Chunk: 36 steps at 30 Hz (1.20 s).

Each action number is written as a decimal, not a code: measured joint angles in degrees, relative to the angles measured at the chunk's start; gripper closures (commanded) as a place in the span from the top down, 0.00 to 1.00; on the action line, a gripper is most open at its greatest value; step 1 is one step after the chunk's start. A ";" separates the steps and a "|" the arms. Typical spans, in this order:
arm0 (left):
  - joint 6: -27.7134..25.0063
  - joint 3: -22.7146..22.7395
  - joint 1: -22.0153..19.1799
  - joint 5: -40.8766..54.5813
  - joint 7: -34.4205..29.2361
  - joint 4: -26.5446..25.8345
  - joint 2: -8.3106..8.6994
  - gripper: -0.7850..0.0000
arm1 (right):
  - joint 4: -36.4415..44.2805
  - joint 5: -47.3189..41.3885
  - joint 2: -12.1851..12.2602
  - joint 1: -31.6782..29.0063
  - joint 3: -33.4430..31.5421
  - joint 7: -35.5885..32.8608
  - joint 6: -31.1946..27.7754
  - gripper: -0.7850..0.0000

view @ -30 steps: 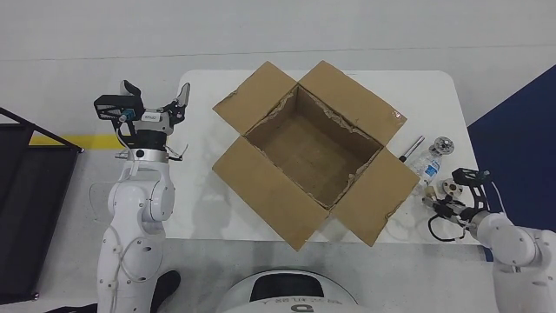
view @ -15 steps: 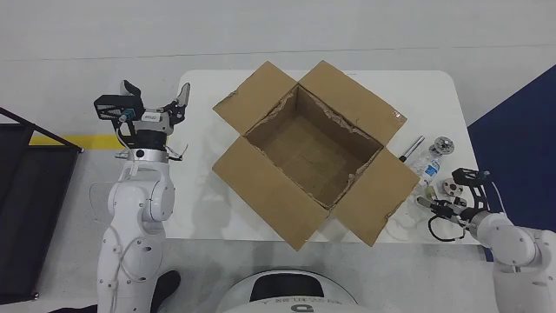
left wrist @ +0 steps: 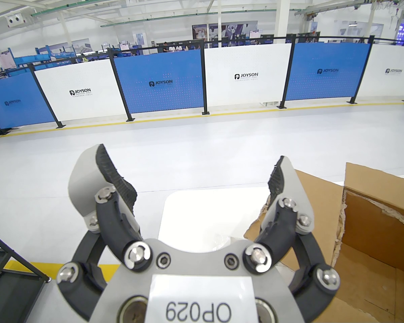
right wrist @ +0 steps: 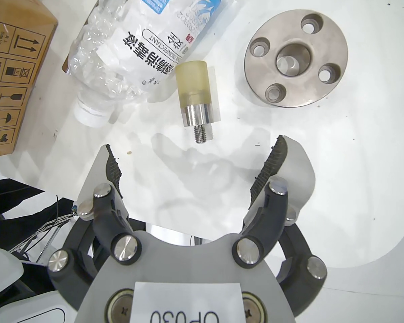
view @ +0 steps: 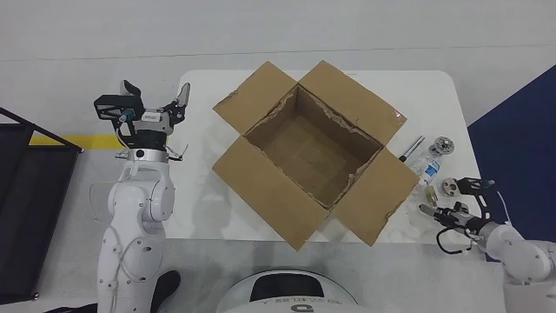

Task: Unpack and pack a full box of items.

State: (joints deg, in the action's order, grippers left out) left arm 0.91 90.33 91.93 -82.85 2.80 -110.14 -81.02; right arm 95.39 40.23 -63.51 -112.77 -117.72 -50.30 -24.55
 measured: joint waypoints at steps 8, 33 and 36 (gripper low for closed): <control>0.00 0.00 0.00 0.00 0.00 0.00 0.00 1.00 | 2.49 0.99 0.04 -2.35 0.07 3.35 -0.43 0.60; 0.00 0.00 0.00 0.00 0.00 0.00 0.00 1.00 | 6.00 12.56 0.58 2.44 7.94 1.92 8.35 0.39; 0.00 0.00 0.00 0.00 0.00 0.00 0.00 1.00 | 5.83 13.02 0.63 2.85 8.51 1.57 9.13 0.27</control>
State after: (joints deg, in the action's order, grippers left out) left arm 0.91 90.33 91.93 -82.85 2.80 -110.14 -81.02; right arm 101.22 53.25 -62.88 -109.93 -109.21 -48.72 -15.42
